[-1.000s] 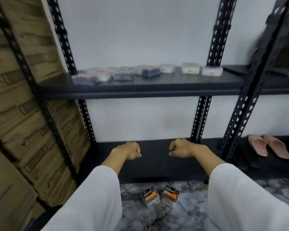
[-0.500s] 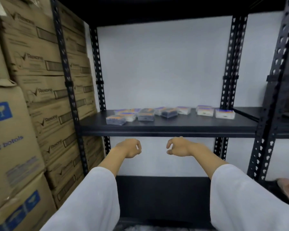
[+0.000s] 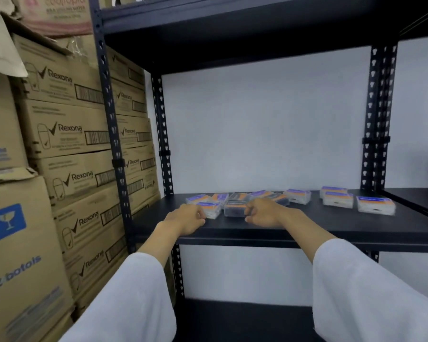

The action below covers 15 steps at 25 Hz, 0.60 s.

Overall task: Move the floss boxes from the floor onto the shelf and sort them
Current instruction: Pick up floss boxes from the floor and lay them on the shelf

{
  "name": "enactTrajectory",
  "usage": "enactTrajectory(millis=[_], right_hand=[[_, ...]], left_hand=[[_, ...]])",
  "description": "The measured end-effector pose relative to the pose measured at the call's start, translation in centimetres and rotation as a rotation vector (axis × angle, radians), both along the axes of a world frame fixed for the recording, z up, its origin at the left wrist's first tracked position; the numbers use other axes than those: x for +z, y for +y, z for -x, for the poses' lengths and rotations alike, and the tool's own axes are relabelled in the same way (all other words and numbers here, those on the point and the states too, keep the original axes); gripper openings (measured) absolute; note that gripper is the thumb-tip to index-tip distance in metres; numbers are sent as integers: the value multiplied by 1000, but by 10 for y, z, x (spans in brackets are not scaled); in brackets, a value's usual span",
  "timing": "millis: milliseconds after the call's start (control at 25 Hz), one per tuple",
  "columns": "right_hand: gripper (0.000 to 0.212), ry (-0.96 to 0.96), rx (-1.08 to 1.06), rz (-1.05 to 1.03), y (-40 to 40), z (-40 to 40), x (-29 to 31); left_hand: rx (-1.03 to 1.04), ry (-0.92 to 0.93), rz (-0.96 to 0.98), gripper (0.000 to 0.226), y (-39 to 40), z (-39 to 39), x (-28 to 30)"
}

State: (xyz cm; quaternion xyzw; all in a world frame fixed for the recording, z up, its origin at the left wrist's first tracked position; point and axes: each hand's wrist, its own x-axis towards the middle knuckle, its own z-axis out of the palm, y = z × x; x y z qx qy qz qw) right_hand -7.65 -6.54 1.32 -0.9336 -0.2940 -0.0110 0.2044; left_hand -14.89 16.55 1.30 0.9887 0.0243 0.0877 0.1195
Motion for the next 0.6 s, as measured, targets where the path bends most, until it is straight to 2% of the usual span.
enactTrajectory(millis=[200, 400, 520, 600], right_hand=[[32, -60, -4, 3, 25, -49, -4], [53, -191, -55, -14, 46, -82, -25], [55, -223, -84, -5, 51, -91, -45], [50, -164, -69, -25, 49, -94, -55]], left_hand=[[10, -61, 39, 38, 28, -38, -6], [57, -64, -19, 61, 51, -56, -39], [69, -121, 25, 70, 59, -57, -57], [60, -149, 95, 70, 58, -57, -63]])
